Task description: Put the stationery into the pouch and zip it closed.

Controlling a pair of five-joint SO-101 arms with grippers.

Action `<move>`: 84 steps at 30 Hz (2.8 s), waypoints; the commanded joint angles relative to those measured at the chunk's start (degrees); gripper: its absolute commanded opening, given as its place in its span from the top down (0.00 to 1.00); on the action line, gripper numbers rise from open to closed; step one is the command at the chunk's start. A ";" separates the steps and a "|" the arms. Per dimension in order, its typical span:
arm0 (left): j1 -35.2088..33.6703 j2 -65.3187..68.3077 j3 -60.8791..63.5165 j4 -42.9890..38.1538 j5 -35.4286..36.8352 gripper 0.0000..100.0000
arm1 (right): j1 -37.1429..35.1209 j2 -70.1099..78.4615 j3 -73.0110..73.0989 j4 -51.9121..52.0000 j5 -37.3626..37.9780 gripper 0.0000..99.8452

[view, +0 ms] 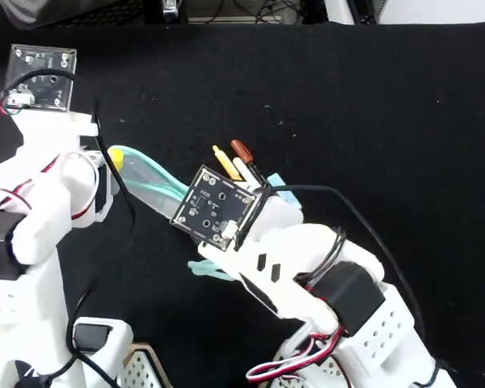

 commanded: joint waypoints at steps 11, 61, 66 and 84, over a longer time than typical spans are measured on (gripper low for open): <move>-3.82 0.00 7.43 -7.38 -2.46 0.85 | -0.26 0.40 0.04 2.46 0.88 0.99; -11.47 -7.03 10.07 1.58 -8.97 0.97 | -0.26 -1.10 -15.69 12.75 -4.84 0.76; -11.47 -7.03 11.56 1.41 -8.97 0.97 | 4.40 -4.44 -24.31 19.52 -4.84 0.80; -11.38 -7.65 11.65 1.41 -9.05 0.97 | 34.55 28.70 9.19 -10.73 -4.84 0.92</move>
